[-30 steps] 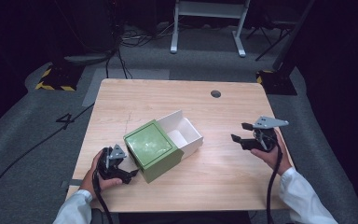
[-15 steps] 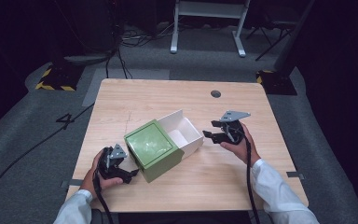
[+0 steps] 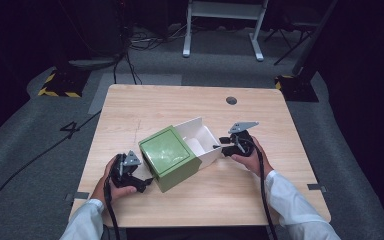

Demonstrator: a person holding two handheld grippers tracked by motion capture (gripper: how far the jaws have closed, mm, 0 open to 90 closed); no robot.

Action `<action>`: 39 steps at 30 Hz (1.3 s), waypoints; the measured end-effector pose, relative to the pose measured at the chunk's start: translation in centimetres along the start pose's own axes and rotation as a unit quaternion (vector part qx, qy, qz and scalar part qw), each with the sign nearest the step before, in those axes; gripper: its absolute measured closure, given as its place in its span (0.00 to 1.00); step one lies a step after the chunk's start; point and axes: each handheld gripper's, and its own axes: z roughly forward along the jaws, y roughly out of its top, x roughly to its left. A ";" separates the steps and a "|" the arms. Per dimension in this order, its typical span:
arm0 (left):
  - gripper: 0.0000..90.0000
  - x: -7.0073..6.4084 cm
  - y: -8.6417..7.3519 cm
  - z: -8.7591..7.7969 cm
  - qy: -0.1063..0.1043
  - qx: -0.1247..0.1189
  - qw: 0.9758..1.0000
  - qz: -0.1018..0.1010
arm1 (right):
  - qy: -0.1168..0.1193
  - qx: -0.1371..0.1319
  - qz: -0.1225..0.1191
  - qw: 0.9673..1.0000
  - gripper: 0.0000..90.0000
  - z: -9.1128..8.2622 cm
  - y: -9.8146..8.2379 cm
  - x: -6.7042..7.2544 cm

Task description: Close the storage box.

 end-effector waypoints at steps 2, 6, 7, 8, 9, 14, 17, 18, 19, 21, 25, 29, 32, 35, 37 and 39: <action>0.00 0.0 0.1 0.1 -0.001 0.001 1.000 -0.002 | 0.015 -0.002 0.002 1.000 0.68 0.1 -0.1 -0.1; 0.00 0.0 0.4 0.3 -0.001 0.002 1.000 0.002 | 0.028 -0.005 0.012 1.000 0.72 0.2 -0.2 -0.1; 0.00 0.0 0.6 0.5 -0.004 0.001 1.000 0.002 | 0.031 -0.006 0.015 0.999 0.73 0.3 -0.3 -0.1; 0.00 0.0 0.6 0.5 -0.004 0.001 1.000 0.002 | 0.031 -0.006 0.015 0.999 0.73 0.3 -0.3 -0.1; 0.00 0.0 0.7 0.6 -0.003 0.001 1.000 0.002 | 0.033 -0.006 0.017 0.999 0.73 0.3 -0.2 0.0; 0.00 -0.1 1.2 1.0 -0.006 0.002 1.000 0.005 | 0.035 -0.003 0.010 0.999 0.73 0.6 0.0 0.8; 0.00 -0.1 1.4 1.2 -0.005 0.002 1.000 0.008 | 0.032 -0.003 0.002 0.999 0.73 0.6 0.2 1.4; 0.00 -0.2 1.4 1.2 -0.007 0.001 1.000 0.007 | 0.031 -0.002 0.001 1.000 0.73 0.6 0.3 1.5; 0.00 -0.1 1.4 1.2 -0.007 0.002 1.000 0.007 | 0.031 -0.003 -0.001 1.000 0.73 0.6 0.3 1.6; 0.00 -0.2 1.4 1.2 -0.008 0.002 1.000 0.007 | 0.030 -0.003 -0.001 1.000 0.73 0.7 0.3 1.7; 0.00 -0.2 1.4 1.2 -0.008 0.001 1.000 0.006 | 0.031 -0.004 -0.005 1.000 0.73 0.8 0.5 2.2; 0.00 -0.2 1.4 1.2 -0.008 0.001 1.000 0.005 | 0.038 -0.006 -0.011 0.999 0.72 1.1 0.8 3.2; 0.00 -0.2 1.4 1.2 -0.008 0.001 1.000 0.006 | 0.043 -0.007 -0.015 0.999 0.72 1.2 1.0 3.5; 0.00 -0.2 1.4 1.2 -0.007 0.003 1.000 0.005 | 0.053 -0.011 -0.020 0.998 0.70 1.3 1.3 4.3; 0.00 -0.2 1.4 1.2 -0.007 0.003 1.000 0.005 | 0.056 -0.011 -0.024 0.998 0.70 1.5 1.4 4.7; 0.00 -0.2 1.4 1.2 -0.007 0.002 1.000 0.005 | 0.062 -0.012 -0.024 0.998 0.70 1.7 1.5 5.0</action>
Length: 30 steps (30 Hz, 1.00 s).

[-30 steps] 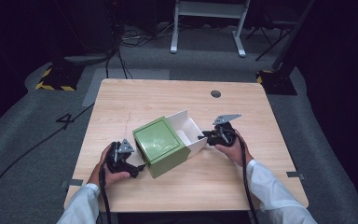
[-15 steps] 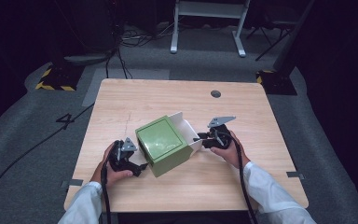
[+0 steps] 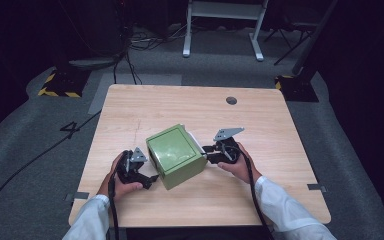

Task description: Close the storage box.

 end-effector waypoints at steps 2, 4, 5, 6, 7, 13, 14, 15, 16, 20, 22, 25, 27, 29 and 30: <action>0.00 0.0 0.0 0.0 0.000 0.000 1.000 0.000 | 0.002 0.000 -0.002 1.000 0.70 0.2 0.1 0.3; 0.00 0.0 0.0 0.0 0.000 0.000 1.000 0.000 | -0.002 0.001 -0.004 1.000 0.70 0.2 0.2 0.4; 0.00 0.0 0.0 0.0 0.000 0.000 1.000 0.000 | -0.002 0.001 -0.004 1.000 0.70 0.2 0.2 0.4; 0.00 0.0 0.0 0.0 0.000 0.000 1.000 -0.001 | 0.000 0.000 -0.002 1.000 0.70 0.2 0.2 0.4; 0.00 0.0 0.0 0.0 0.000 0.000 1.000 -0.001 | 0.001 0.000 -0.002 1.000 0.70 0.2 0.2 0.4; 0.00 0.0 0.0 0.0 0.001 0.000 1.000 -0.001 | 0.006 0.004 -0.007 1.000 0.67 0.1 0.1 0.3; 0.00 -0.1 0.0 0.0 0.001 0.000 1.000 -0.001 | 0.006 0.006 -0.010 1.000 0.66 0.1 0.2 0.3; 0.00 -0.1 0.0 0.0 0.001 0.000 1.000 -0.001 | 0.002 0.009 -0.019 1.000 0.64 0.0 0.2 0.3; 0.00 -0.1 0.0 0.0 0.002 -0.001 1.000 -0.001 | 0.002 0.010 -0.023 1.000 0.63 -0.1 0.3 0.3; 0.01 -0.1 0.0 0.0 0.003 -0.003 1.000 0.001 | 0.000 0.011 -0.030 1.000 0.57 -0.4 0.3 0.0; 0.00 -0.1 -0.1 0.0 0.003 -0.003 1.000 0.002 | 0.000 0.008 -0.028 1.000 0.53 -0.8 0.4 -0.3; 0.01 -0.1 -0.1 -0.1 0.002 -0.002 1.000 0.000 | -0.010 0.007 -0.033 0.999 0.47 -1.1 0.4 -0.3; 0.01 -0.1 -0.2 -0.1 0.001 -0.001 1.000 0.002 | -0.017 0.010 -0.042 0.999 0.44 -1.3 0.5 -0.3; 0.00 -0.1 -0.2 -0.2 0.003 -0.001 1.000 0.004 | -0.021 0.009 -0.051 0.998 0.42 -1.6 0.6 -0.3; 0.00 -0.1 -0.2 -0.2 0.003 -0.001 1.000 0.005 | -0.025 0.009 -0.054 0.998 0.40 -1.8 0.7 -0.4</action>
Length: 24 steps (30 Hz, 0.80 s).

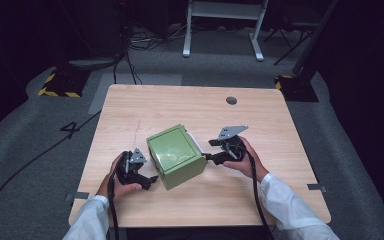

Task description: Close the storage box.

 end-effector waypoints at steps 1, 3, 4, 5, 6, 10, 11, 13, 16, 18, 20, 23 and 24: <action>0.00 0.0 0.0 0.0 0.000 0.000 1.000 -0.001 | 0.000 0.000 0.000 1.000 0.40 0.0 0.0 0.0; 0.00 0.0 0.0 0.0 0.000 0.000 1.000 -0.002 | 0.000 -0.001 -0.001 1.000 0.39 -0.1 0.0 0.0; 0.00 0.0 0.0 0.0 0.000 0.000 1.000 -0.002 | 0.000 0.000 -0.002 1.000 0.38 -0.1 0.0 0.0; 0.01 0.0 0.0 0.0 0.000 0.000 1.000 -0.001 | 0.000 0.000 -0.003 1.000 0.38 -0.1 0.0 0.0; 0.00 0.0 0.0 0.0 -0.001 -0.001 1.000 -0.002 | -0.002 0.000 -0.003 1.000 0.37 -0.2 0.0 0.0; 0.00 -0.1 -0.1 0.0 -0.003 -0.001 1.000 -0.005 | -0.013 -0.003 -0.004 1.000 0.35 -0.5 0.1 0.0; 0.01 -0.1 -0.1 0.0 -0.003 -0.001 1.000 -0.004 | -0.023 0.000 -0.008 1.000 0.34 -0.8 0.1 -0.1; 0.00 -0.1 -0.1 0.0 -0.003 -0.002 1.000 -0.004 | -0.023 0.000 -0.008 1.000 0.34 -0.9 0.1 -0.1; 0.01 0.0 -0.1 -0.1 -0.002 -0.001 1.000 -0.001 | -0.032 -0.003 -0.005 0.999 0.33 -1.4 0.1 -0.4; 0.01 -0.1 -0.2 -0.1 -0.002 0.001 1.000 0.000 | -0.031 -0.009 -0.002 0.999 0.33 -1.8 0.1 -0.6; 0.00 -0.1 -0.2 -0.1 -0.003 -0.001 1.000 -0.002 | -0.039 -0.001 -0.009 0.999 0.31 -2.3 0.1 -0.7; 0.00 -0.1 -0.2 -0.1 -0.003 -0.001 1.000 -0.003 | -0.042 0.002 -0.010 0.999 0.30 -2.8 0.0 -0.7; 0.00 -0.1 -0.2 -0.2 -0.003 -0.001 1.000 -0.004 | -0.042 0.002 -0.010 0.999 0.30 -2.8 0.0 -0.7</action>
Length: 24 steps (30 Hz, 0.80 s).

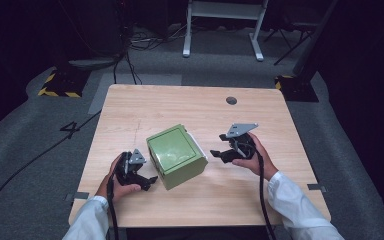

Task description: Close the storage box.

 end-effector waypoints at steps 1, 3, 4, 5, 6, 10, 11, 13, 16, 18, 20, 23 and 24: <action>0.00 0.0 0.0 0.0 0.001 0.000 1.000 0.001 | 0.001 -0.002 -0.001 1.000 0.30 -0.3 0.0 0.0; 0.01 0.0 0.0 0.0 0.001 0.000 1.000 0.001 | -0.010 -0.005 -0.005 1.000 0.29 -1.0 -0.1 0.0; 0.01 0.0 0.0 0.0 0.001 0.000 1.000 0.001 | -0.010 -0.005 -0.005 1.000 0.29 -1.0 -0.1 0.0; 0.00 0.0 0.0 -0.1 0.002 0.001 1.000 0.002 | -0.013 -0.005 -0.006 1.000 0.29 -1.2 -0.1 -0.1; 0.00 0.0 0.0 -0.1 0.002 0.000 1.000 0.002 | -0.022 0.000 -0.011 1.000 0.27 -1.7 -0.3 -0.2; 0.00 0.0 -0.1 -0.1 0.001 0.001 1.000 0.001 | -0.033 0.009 -0.017 0.999 0.26 -2.1 -0.7 -0.2; 0.00 0.0 -0.1 -0.1 0.001 0.001 1.000 0.001 | -0.037 0.012 -0.020 0.999 0.26 -2.3 -0.8 -0.2; 0.00 0.0 -0.1 -0.1 0.001 0.001 1.000 0.002 | -0.044 0.019 -0.023 0.999 0.25 -2.6 -1.1 -0.2; 0.00 0.0 -0.1 -0.1 0.001 0.001 1.000 0.002 | -0.051 0.022 -0.026 0.998 0.25 -3.1 -1.5 -0.2; 0.01 0.0 -0.1 -0.1 0.001 0.001 1.000 0.001 | -0.053 0.024 -0.029 0.998 0.25 -3.4 -1.7 -0.3; 0.00 0.0 -0.1 -0.1 0.001 0.001 1.000 0.001 | -0.059 0.028 -0.028 0.998 0.25 -3.7 -1.9 -0.4; 0.00 0.0 -0.1 -0.1 0.001 0.000 1.000 0.001 | -0.065 0.035 -0.030 0.997 0.25 -4.1 -2.5 -0.6; 0.00 0.0 -0.1 -0.1 0.001 0.001 1.000 0.001 | -0.070 0.038 -0.031 0.996 0.25 -4.3 -2.7 -0.6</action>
